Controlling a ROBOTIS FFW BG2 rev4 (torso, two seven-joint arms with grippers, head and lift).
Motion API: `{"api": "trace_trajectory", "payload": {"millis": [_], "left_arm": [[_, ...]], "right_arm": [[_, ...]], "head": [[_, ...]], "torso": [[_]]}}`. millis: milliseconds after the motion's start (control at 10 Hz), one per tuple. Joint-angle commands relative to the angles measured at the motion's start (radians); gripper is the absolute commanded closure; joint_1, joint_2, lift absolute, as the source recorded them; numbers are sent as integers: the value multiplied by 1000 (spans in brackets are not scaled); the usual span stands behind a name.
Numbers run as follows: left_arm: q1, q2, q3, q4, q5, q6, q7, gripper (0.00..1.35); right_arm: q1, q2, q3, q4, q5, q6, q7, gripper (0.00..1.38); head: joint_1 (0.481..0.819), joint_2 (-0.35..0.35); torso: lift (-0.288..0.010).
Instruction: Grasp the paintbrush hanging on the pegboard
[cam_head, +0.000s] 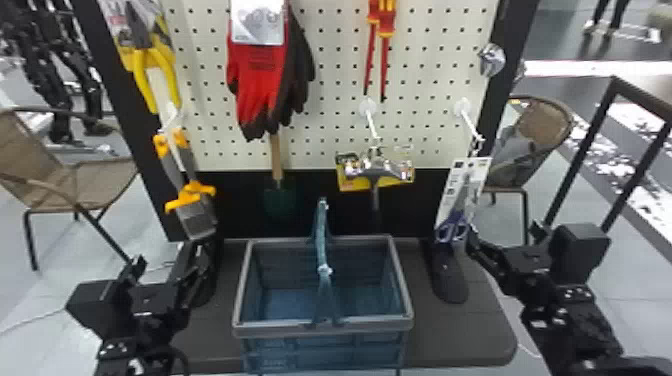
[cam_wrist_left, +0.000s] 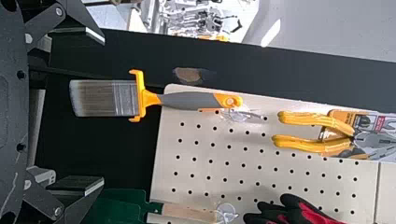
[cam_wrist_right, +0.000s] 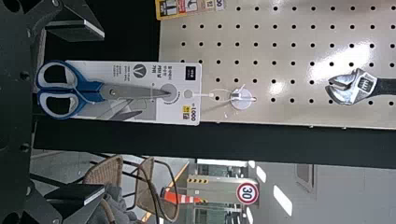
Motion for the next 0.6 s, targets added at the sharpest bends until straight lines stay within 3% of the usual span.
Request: {"api": "trace_trajectory", "payload": {"millis": [0, 500], "left_arm": [[0, 0, 1, 0, 4, 9, 0, 240], [-13, 2, 12, -5, 26, 60, -15, 240]], "right_arm": [[0, 2, 0, 3, -4, 0, 0, 144], [0, 0, -2, 12, -19, -2, 0, 160]], "head": [[549, 0], [549, 0]], "torso": [[-100], [-100]]}}
